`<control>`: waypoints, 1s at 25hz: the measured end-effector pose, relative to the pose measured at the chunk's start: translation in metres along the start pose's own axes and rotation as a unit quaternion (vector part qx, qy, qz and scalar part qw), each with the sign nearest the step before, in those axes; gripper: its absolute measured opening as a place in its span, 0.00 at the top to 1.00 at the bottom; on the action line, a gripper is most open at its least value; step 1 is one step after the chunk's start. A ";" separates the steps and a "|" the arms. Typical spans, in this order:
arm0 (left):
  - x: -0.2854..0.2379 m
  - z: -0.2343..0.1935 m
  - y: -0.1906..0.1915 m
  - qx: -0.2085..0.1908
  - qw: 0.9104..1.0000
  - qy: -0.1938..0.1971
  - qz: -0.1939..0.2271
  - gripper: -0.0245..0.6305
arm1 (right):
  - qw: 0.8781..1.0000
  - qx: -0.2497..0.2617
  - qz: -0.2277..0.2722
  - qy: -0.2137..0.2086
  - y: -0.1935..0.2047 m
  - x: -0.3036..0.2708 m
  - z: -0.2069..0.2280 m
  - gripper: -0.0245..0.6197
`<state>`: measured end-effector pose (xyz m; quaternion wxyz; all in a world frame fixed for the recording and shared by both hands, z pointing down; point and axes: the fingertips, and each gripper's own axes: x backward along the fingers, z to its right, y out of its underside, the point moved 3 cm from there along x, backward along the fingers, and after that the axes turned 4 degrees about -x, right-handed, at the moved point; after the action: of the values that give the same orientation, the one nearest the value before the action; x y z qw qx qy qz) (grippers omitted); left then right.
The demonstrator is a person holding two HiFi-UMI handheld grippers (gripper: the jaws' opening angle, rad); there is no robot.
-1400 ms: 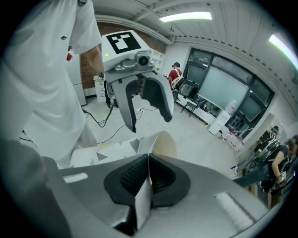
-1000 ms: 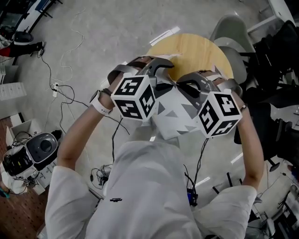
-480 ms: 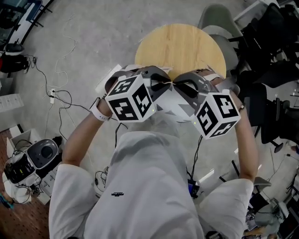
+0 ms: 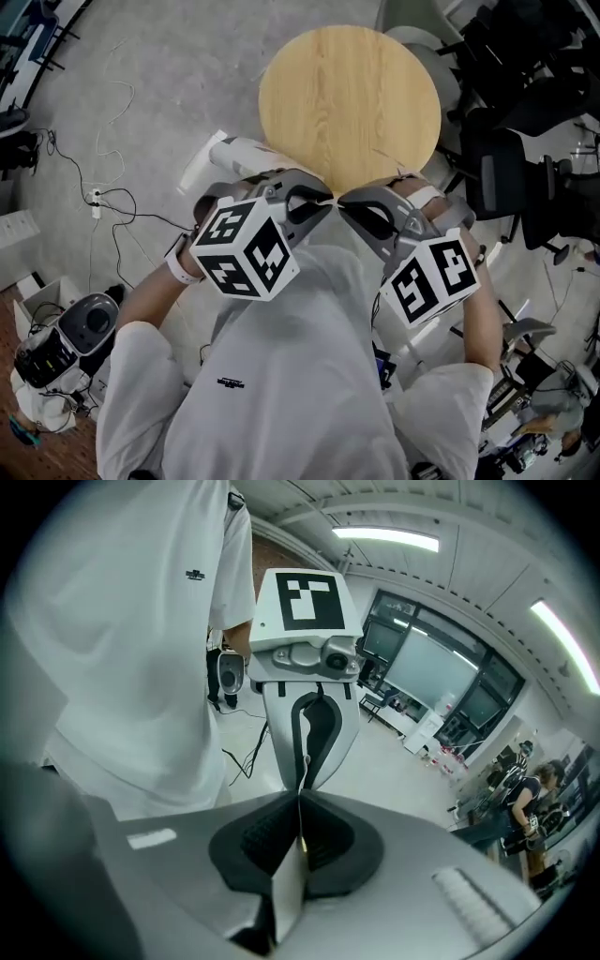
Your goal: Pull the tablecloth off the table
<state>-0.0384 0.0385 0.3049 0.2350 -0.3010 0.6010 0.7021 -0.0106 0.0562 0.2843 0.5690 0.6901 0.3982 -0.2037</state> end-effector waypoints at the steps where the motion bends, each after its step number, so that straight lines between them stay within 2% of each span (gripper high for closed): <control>1: 0.003 0.006 -0.001 -0.002 1.000 0.003 -0.001 0.95 | 1.000 0.001 0.000 0.006 -0.003 0.002 -0.006 0.94; 6: 0.018 0.027 -0.008 -0.012 1.000 0.004 -0.004 0.95 | 0.999 -0.036 0.011 0.027 -0.018 0.013 -0.024 0.94; 11: 0.022 0.044 -0.005 0.008 1.000 0.009 -0.011 0.95 | 0.996 -0.079 0.036 0.024 -0.022 0.015 -0.039 0.94; 17: 0.010 0.062 0.003 0.052 0.997 0.043 -0.026 0.95 | 0.987 -0.147 0.057 -0.034 -0.009 0.009 -0.055 0.94; 25: -0.028 0.083 0.011 0.116 0.988 0.087 -0.043 0.95 | 0.962 -0.243 0.060 -0.111 0.027 -0.001 -0.074 0.94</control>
<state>-0.0376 0.1194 0.3409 0.2448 -0.3575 0.6832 0.5878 -0.0030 0.1253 0.3216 0.7714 0.5265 0.3282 -0.1415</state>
